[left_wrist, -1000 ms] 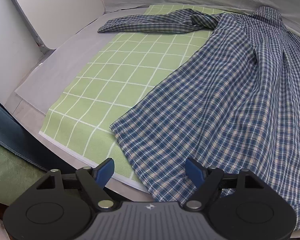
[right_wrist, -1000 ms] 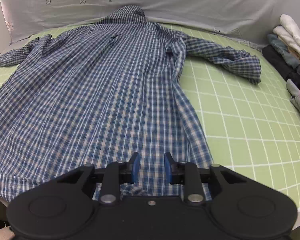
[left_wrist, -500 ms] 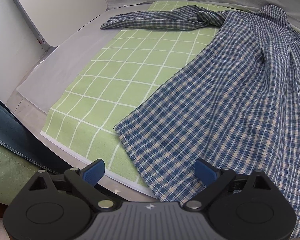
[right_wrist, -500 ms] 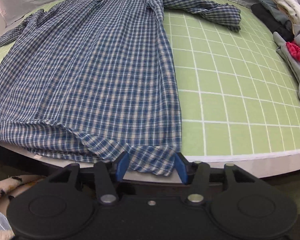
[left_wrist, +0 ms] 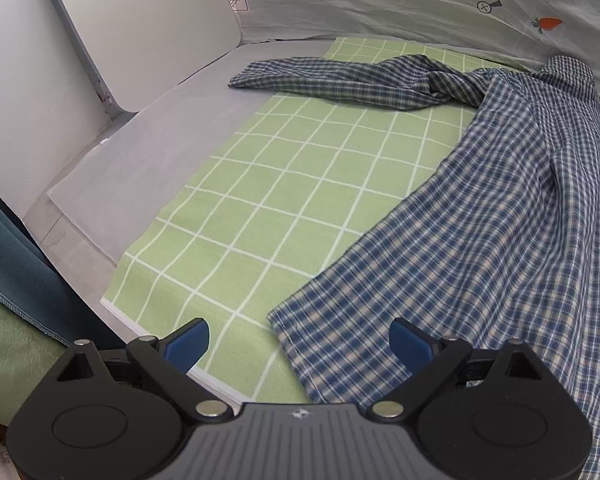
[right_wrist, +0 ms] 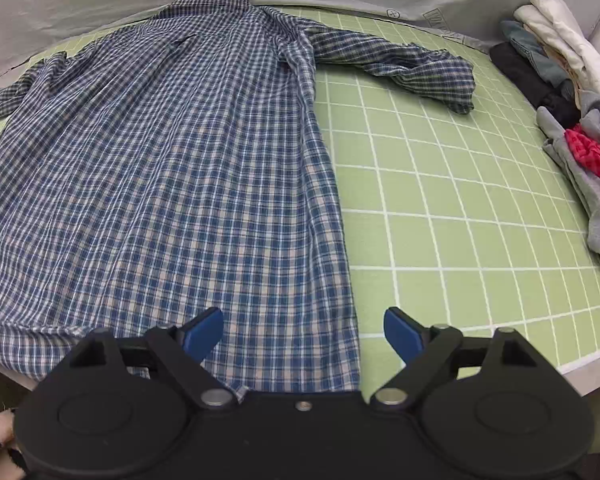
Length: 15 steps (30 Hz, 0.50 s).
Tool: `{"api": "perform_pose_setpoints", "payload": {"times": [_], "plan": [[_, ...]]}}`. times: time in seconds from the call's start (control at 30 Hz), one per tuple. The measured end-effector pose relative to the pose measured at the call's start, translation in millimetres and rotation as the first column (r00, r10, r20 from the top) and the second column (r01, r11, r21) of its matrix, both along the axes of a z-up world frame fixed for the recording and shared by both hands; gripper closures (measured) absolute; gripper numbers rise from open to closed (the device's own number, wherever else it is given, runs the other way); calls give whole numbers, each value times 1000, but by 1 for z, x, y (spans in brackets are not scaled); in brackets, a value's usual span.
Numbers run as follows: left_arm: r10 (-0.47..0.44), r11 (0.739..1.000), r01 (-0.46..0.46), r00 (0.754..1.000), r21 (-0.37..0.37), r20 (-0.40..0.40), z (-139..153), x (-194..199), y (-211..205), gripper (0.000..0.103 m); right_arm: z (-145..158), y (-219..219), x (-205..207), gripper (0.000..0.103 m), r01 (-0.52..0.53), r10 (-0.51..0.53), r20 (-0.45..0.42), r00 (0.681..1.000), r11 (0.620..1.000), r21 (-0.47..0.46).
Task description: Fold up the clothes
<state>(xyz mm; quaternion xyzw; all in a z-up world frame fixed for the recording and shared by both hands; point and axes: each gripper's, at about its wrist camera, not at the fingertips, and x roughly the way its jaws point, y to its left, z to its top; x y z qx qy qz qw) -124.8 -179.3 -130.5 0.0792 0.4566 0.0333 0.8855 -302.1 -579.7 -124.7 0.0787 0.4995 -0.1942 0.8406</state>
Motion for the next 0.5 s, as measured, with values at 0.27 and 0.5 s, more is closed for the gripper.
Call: {"api": "perform_pose_setpoints", "payload": {"times": [0.27,0.5], "plan": [[-95,995,94,995,-15,-29,-21,35,-4,13,-17,-22,6,15,85,-85,-8,996,995,45],[-61,992,56,997,-113,-39,-14,18,-2,99,-20,-25,12,15,114,-113,-21,993,992,52]]}}
